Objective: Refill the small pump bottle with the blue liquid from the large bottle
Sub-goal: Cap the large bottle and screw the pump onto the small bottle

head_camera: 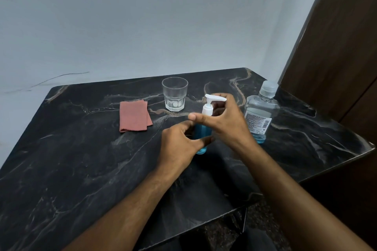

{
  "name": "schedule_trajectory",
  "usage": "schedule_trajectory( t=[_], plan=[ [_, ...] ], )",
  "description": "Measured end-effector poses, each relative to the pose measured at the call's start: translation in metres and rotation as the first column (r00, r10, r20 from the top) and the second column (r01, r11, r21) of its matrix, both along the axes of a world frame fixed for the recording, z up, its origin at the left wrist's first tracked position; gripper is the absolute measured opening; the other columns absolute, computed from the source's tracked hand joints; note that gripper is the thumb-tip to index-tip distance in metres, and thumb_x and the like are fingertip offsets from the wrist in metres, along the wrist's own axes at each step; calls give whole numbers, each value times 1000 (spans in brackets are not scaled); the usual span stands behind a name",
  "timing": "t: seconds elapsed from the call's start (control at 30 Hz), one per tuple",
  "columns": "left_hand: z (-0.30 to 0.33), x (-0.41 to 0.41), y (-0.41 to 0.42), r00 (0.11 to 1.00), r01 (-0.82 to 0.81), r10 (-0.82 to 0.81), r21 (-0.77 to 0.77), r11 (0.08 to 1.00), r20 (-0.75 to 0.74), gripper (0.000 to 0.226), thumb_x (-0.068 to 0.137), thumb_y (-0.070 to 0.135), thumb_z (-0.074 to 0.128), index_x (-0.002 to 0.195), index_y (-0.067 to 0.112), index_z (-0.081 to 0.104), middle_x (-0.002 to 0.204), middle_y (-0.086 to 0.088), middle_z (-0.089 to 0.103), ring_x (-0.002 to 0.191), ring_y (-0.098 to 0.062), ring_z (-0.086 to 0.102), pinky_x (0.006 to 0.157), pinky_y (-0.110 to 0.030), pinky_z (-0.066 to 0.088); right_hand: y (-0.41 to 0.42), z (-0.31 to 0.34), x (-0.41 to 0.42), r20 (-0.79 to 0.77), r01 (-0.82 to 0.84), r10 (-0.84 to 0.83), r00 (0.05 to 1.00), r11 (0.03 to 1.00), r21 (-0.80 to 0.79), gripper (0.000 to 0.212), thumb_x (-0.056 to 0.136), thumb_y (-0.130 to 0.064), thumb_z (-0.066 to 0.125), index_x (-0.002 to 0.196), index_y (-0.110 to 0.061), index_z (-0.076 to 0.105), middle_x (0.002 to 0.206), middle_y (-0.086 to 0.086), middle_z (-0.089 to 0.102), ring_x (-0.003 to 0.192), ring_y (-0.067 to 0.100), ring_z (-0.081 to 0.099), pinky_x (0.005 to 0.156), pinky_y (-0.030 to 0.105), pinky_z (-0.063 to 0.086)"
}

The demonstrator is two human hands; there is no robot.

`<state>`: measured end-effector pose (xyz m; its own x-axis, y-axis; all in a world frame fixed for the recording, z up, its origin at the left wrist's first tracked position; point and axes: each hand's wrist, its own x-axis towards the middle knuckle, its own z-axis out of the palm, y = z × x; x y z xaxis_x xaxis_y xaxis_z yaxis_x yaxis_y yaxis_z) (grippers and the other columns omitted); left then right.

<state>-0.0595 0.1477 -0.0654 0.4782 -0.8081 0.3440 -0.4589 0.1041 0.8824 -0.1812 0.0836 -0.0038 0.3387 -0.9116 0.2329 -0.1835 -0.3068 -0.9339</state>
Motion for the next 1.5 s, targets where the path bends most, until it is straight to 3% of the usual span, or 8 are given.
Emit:
schedule_trajectory(
  t=[0.2, 0.43, 0.73, 0.93, 1.1, 1.3, 1.43, 1.5],
  plan=[
    [0, -1, 1, 998, 53, -52, 2, 999, -27, 48, 62, 43, 95, 104, 27, 78, 89, 18, 78, 81, 6, 73, 73, -20, 62, -13, 9, -23, 194, -236, 232, 953, 972, 0, 28, 75, -13, 83, 103, -14, 79, 99, 1, 80, 86, 4, 73, 71, 16, 55],
    [1, -1, 4, 1000, 10, -10, -10, 1000, 16, 44, 61, 44, 94, 99, 27, 80, 81, 24, 75, 76, 12, 69, 63, -4, 51, -14, -1, -15, 257, -180, 164, 952, 983, 41, 30, 64, -23, 88, 92, -15, 80, 94, 5, 80, 90, 17, 76, 77, 25, 59],
    [1, -2, 3, 1000, 9, -9, -32, 999, -3, 47, 62, 42, 95, 103, 27, 80, 84, 27, 75, 79, 12, 70, 66, -4, 51, -2, 0, 4, 188, -7, 17, 982, 998, -57, 40, 64, -15, 94, 81, -12, 58, 71, 3, 60, 56, 0, 55, 53, 14, 49],
    [5, -1, 4, 999, -7, 6, -26, 1000, -37, 48, 61, 43, 95, 103, 26, 80, 82, 27, 74, 81, 15, 69, 67, -2, 49, -6, 3, -11, 156, -211, 211, 965, 977, -20, 60, 66, -32, 89, 116, -14, 64, 105, 8, 68, 95, 16, 65, 82, 27, 58],
    [6, -4, 5, 1000, 26, -26, -17, 1000, -4, 52, 63, 41, 94, 109, 24, 78, 91, 23, 75, 90, 17, 66, 68, 0, 48, -16, 6, -22, 195, -280, 277, 941, 960, -13, 29, 80, -18, 81, 108, -10, 77, 111, 15, 75, 108, 40, 67, 86, 41, 57],
    [7, -4, 7, 1000, 22, -21, -21, 1000, 22, 52, 62, 44, 93, 108, 24, 79, 94, 19, 77, 87, 11, 69, 70, -3, 51, -13, 4, -15, 312, -237, 212, 926, 971, 43, 31, 63, -20, 90, 90, -11, 76, 90, 9, 75, 83, 17, 70, 74, 26, 58],
    [5, -4, 8, 1000, 22, -22, -27, 999, 4, 49, 62, 43, 94, 107, 27, 78, 86, 27, 73, 86, 15, 68, 68, -1, 49, -10, 1, -6, 321, -237, 205, 925, 969, 66, 39, 66, -16, 89, 103, -9, 75, 90, 17, 69, 85, 14, 69, 74, 21, 57],
    [5, -4, 8, 1000, 19, -19, -31, 999, -9, 48, 62, 42, 94, 105, 27, 79, 87, 26, 75, 84, 14, 69, 68, -3, 51, -9, 1, -4, 305, -254, 230, 924, 966, 40, 36, 71, -14, 86, 105, -7, 77, 87, 4, 71, 84, 10, 70, 74, 20, 57]
  ],
)
